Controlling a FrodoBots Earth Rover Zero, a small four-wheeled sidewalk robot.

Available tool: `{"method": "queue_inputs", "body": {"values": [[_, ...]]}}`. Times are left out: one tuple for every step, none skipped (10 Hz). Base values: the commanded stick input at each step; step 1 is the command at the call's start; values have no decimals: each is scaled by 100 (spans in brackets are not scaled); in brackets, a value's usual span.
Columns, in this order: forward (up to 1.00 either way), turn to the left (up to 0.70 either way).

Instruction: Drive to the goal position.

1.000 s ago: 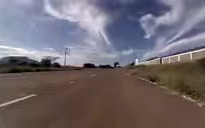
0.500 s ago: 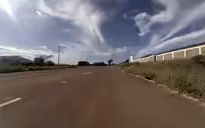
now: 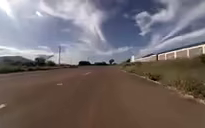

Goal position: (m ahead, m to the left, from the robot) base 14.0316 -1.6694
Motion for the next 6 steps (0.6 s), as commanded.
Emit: {"method": "queue_inputs", "body": {"values": [[85,0],[85,0],[85,0],[85,0],[85,0],[85,0]]}}
